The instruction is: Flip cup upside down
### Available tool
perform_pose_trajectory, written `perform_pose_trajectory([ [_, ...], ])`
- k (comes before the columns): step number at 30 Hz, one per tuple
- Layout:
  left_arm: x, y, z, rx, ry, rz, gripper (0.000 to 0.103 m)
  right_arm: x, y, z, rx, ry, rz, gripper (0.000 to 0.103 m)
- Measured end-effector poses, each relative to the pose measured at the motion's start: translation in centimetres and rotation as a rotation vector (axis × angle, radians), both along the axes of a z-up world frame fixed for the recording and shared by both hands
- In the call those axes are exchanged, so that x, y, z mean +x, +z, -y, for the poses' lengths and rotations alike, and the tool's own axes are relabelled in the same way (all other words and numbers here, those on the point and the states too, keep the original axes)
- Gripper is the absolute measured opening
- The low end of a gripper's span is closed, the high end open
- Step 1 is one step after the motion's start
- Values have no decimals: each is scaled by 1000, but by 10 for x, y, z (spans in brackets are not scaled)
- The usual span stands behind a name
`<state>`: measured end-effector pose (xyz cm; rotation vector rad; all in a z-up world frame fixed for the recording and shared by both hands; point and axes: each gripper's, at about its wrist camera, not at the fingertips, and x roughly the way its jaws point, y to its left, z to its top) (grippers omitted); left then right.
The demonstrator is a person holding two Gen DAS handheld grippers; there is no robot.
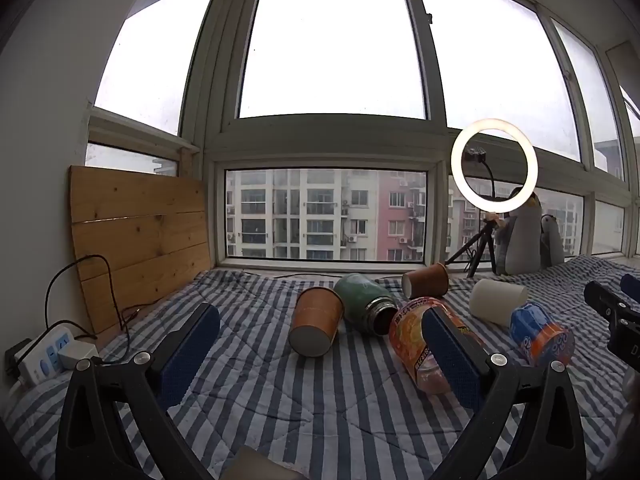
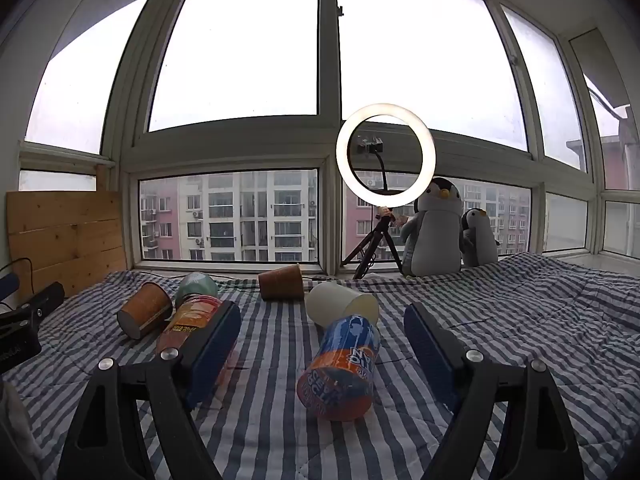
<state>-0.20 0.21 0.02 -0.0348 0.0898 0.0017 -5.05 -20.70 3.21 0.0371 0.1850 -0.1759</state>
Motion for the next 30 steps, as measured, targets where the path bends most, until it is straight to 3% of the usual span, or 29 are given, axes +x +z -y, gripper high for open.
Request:
perform_pose_trajectory([
  [1,4,1,3,38,-3,-47,102,-1,0,0,1,0,18,81],
  [30,3,-2,2,17,2,-30,102,1,1,1,8,-2,6,81],
])
